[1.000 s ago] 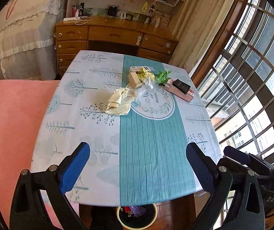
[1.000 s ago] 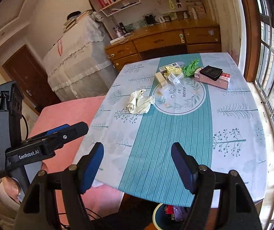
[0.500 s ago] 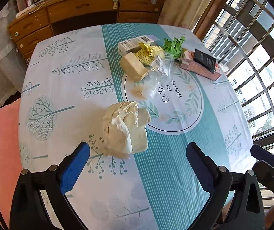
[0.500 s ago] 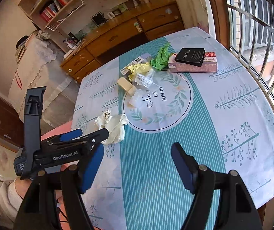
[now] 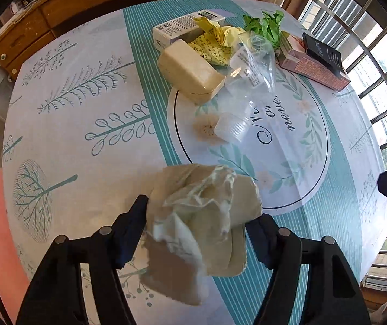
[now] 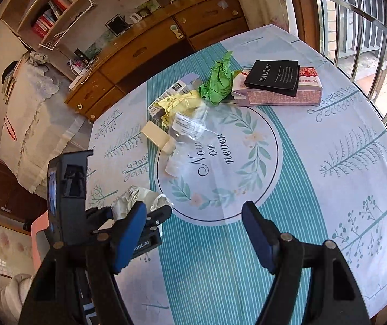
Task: Collect trash
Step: 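Grasp the crumpled tissue with the left tool while the right grasps the plastic bottle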
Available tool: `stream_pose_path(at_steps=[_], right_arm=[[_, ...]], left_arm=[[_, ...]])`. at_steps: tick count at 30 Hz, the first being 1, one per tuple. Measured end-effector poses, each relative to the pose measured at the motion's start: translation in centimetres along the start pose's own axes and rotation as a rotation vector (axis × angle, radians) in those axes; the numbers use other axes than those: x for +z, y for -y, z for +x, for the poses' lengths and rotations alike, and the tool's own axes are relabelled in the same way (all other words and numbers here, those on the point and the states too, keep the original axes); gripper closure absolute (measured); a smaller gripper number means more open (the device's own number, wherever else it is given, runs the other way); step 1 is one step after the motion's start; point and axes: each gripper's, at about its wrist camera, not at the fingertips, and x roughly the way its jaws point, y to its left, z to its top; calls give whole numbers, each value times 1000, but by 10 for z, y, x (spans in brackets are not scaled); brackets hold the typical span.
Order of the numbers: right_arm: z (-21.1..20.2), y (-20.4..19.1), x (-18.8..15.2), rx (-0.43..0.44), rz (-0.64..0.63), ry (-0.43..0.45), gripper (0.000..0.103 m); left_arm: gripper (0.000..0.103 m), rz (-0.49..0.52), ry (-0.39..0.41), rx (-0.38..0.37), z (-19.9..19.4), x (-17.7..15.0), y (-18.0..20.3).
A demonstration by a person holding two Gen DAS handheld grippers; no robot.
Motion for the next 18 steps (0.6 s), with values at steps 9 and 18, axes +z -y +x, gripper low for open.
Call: stream_pose_path(at_steps=[9,18], right_arm=[[64,-7,31,14,45,-67,40],[114,-14,50,-11,124,-95,48]], left_arm=[[42,-119,34,-124,-16,5,-48],[42,-236,78,-148,-36,14,-87]])
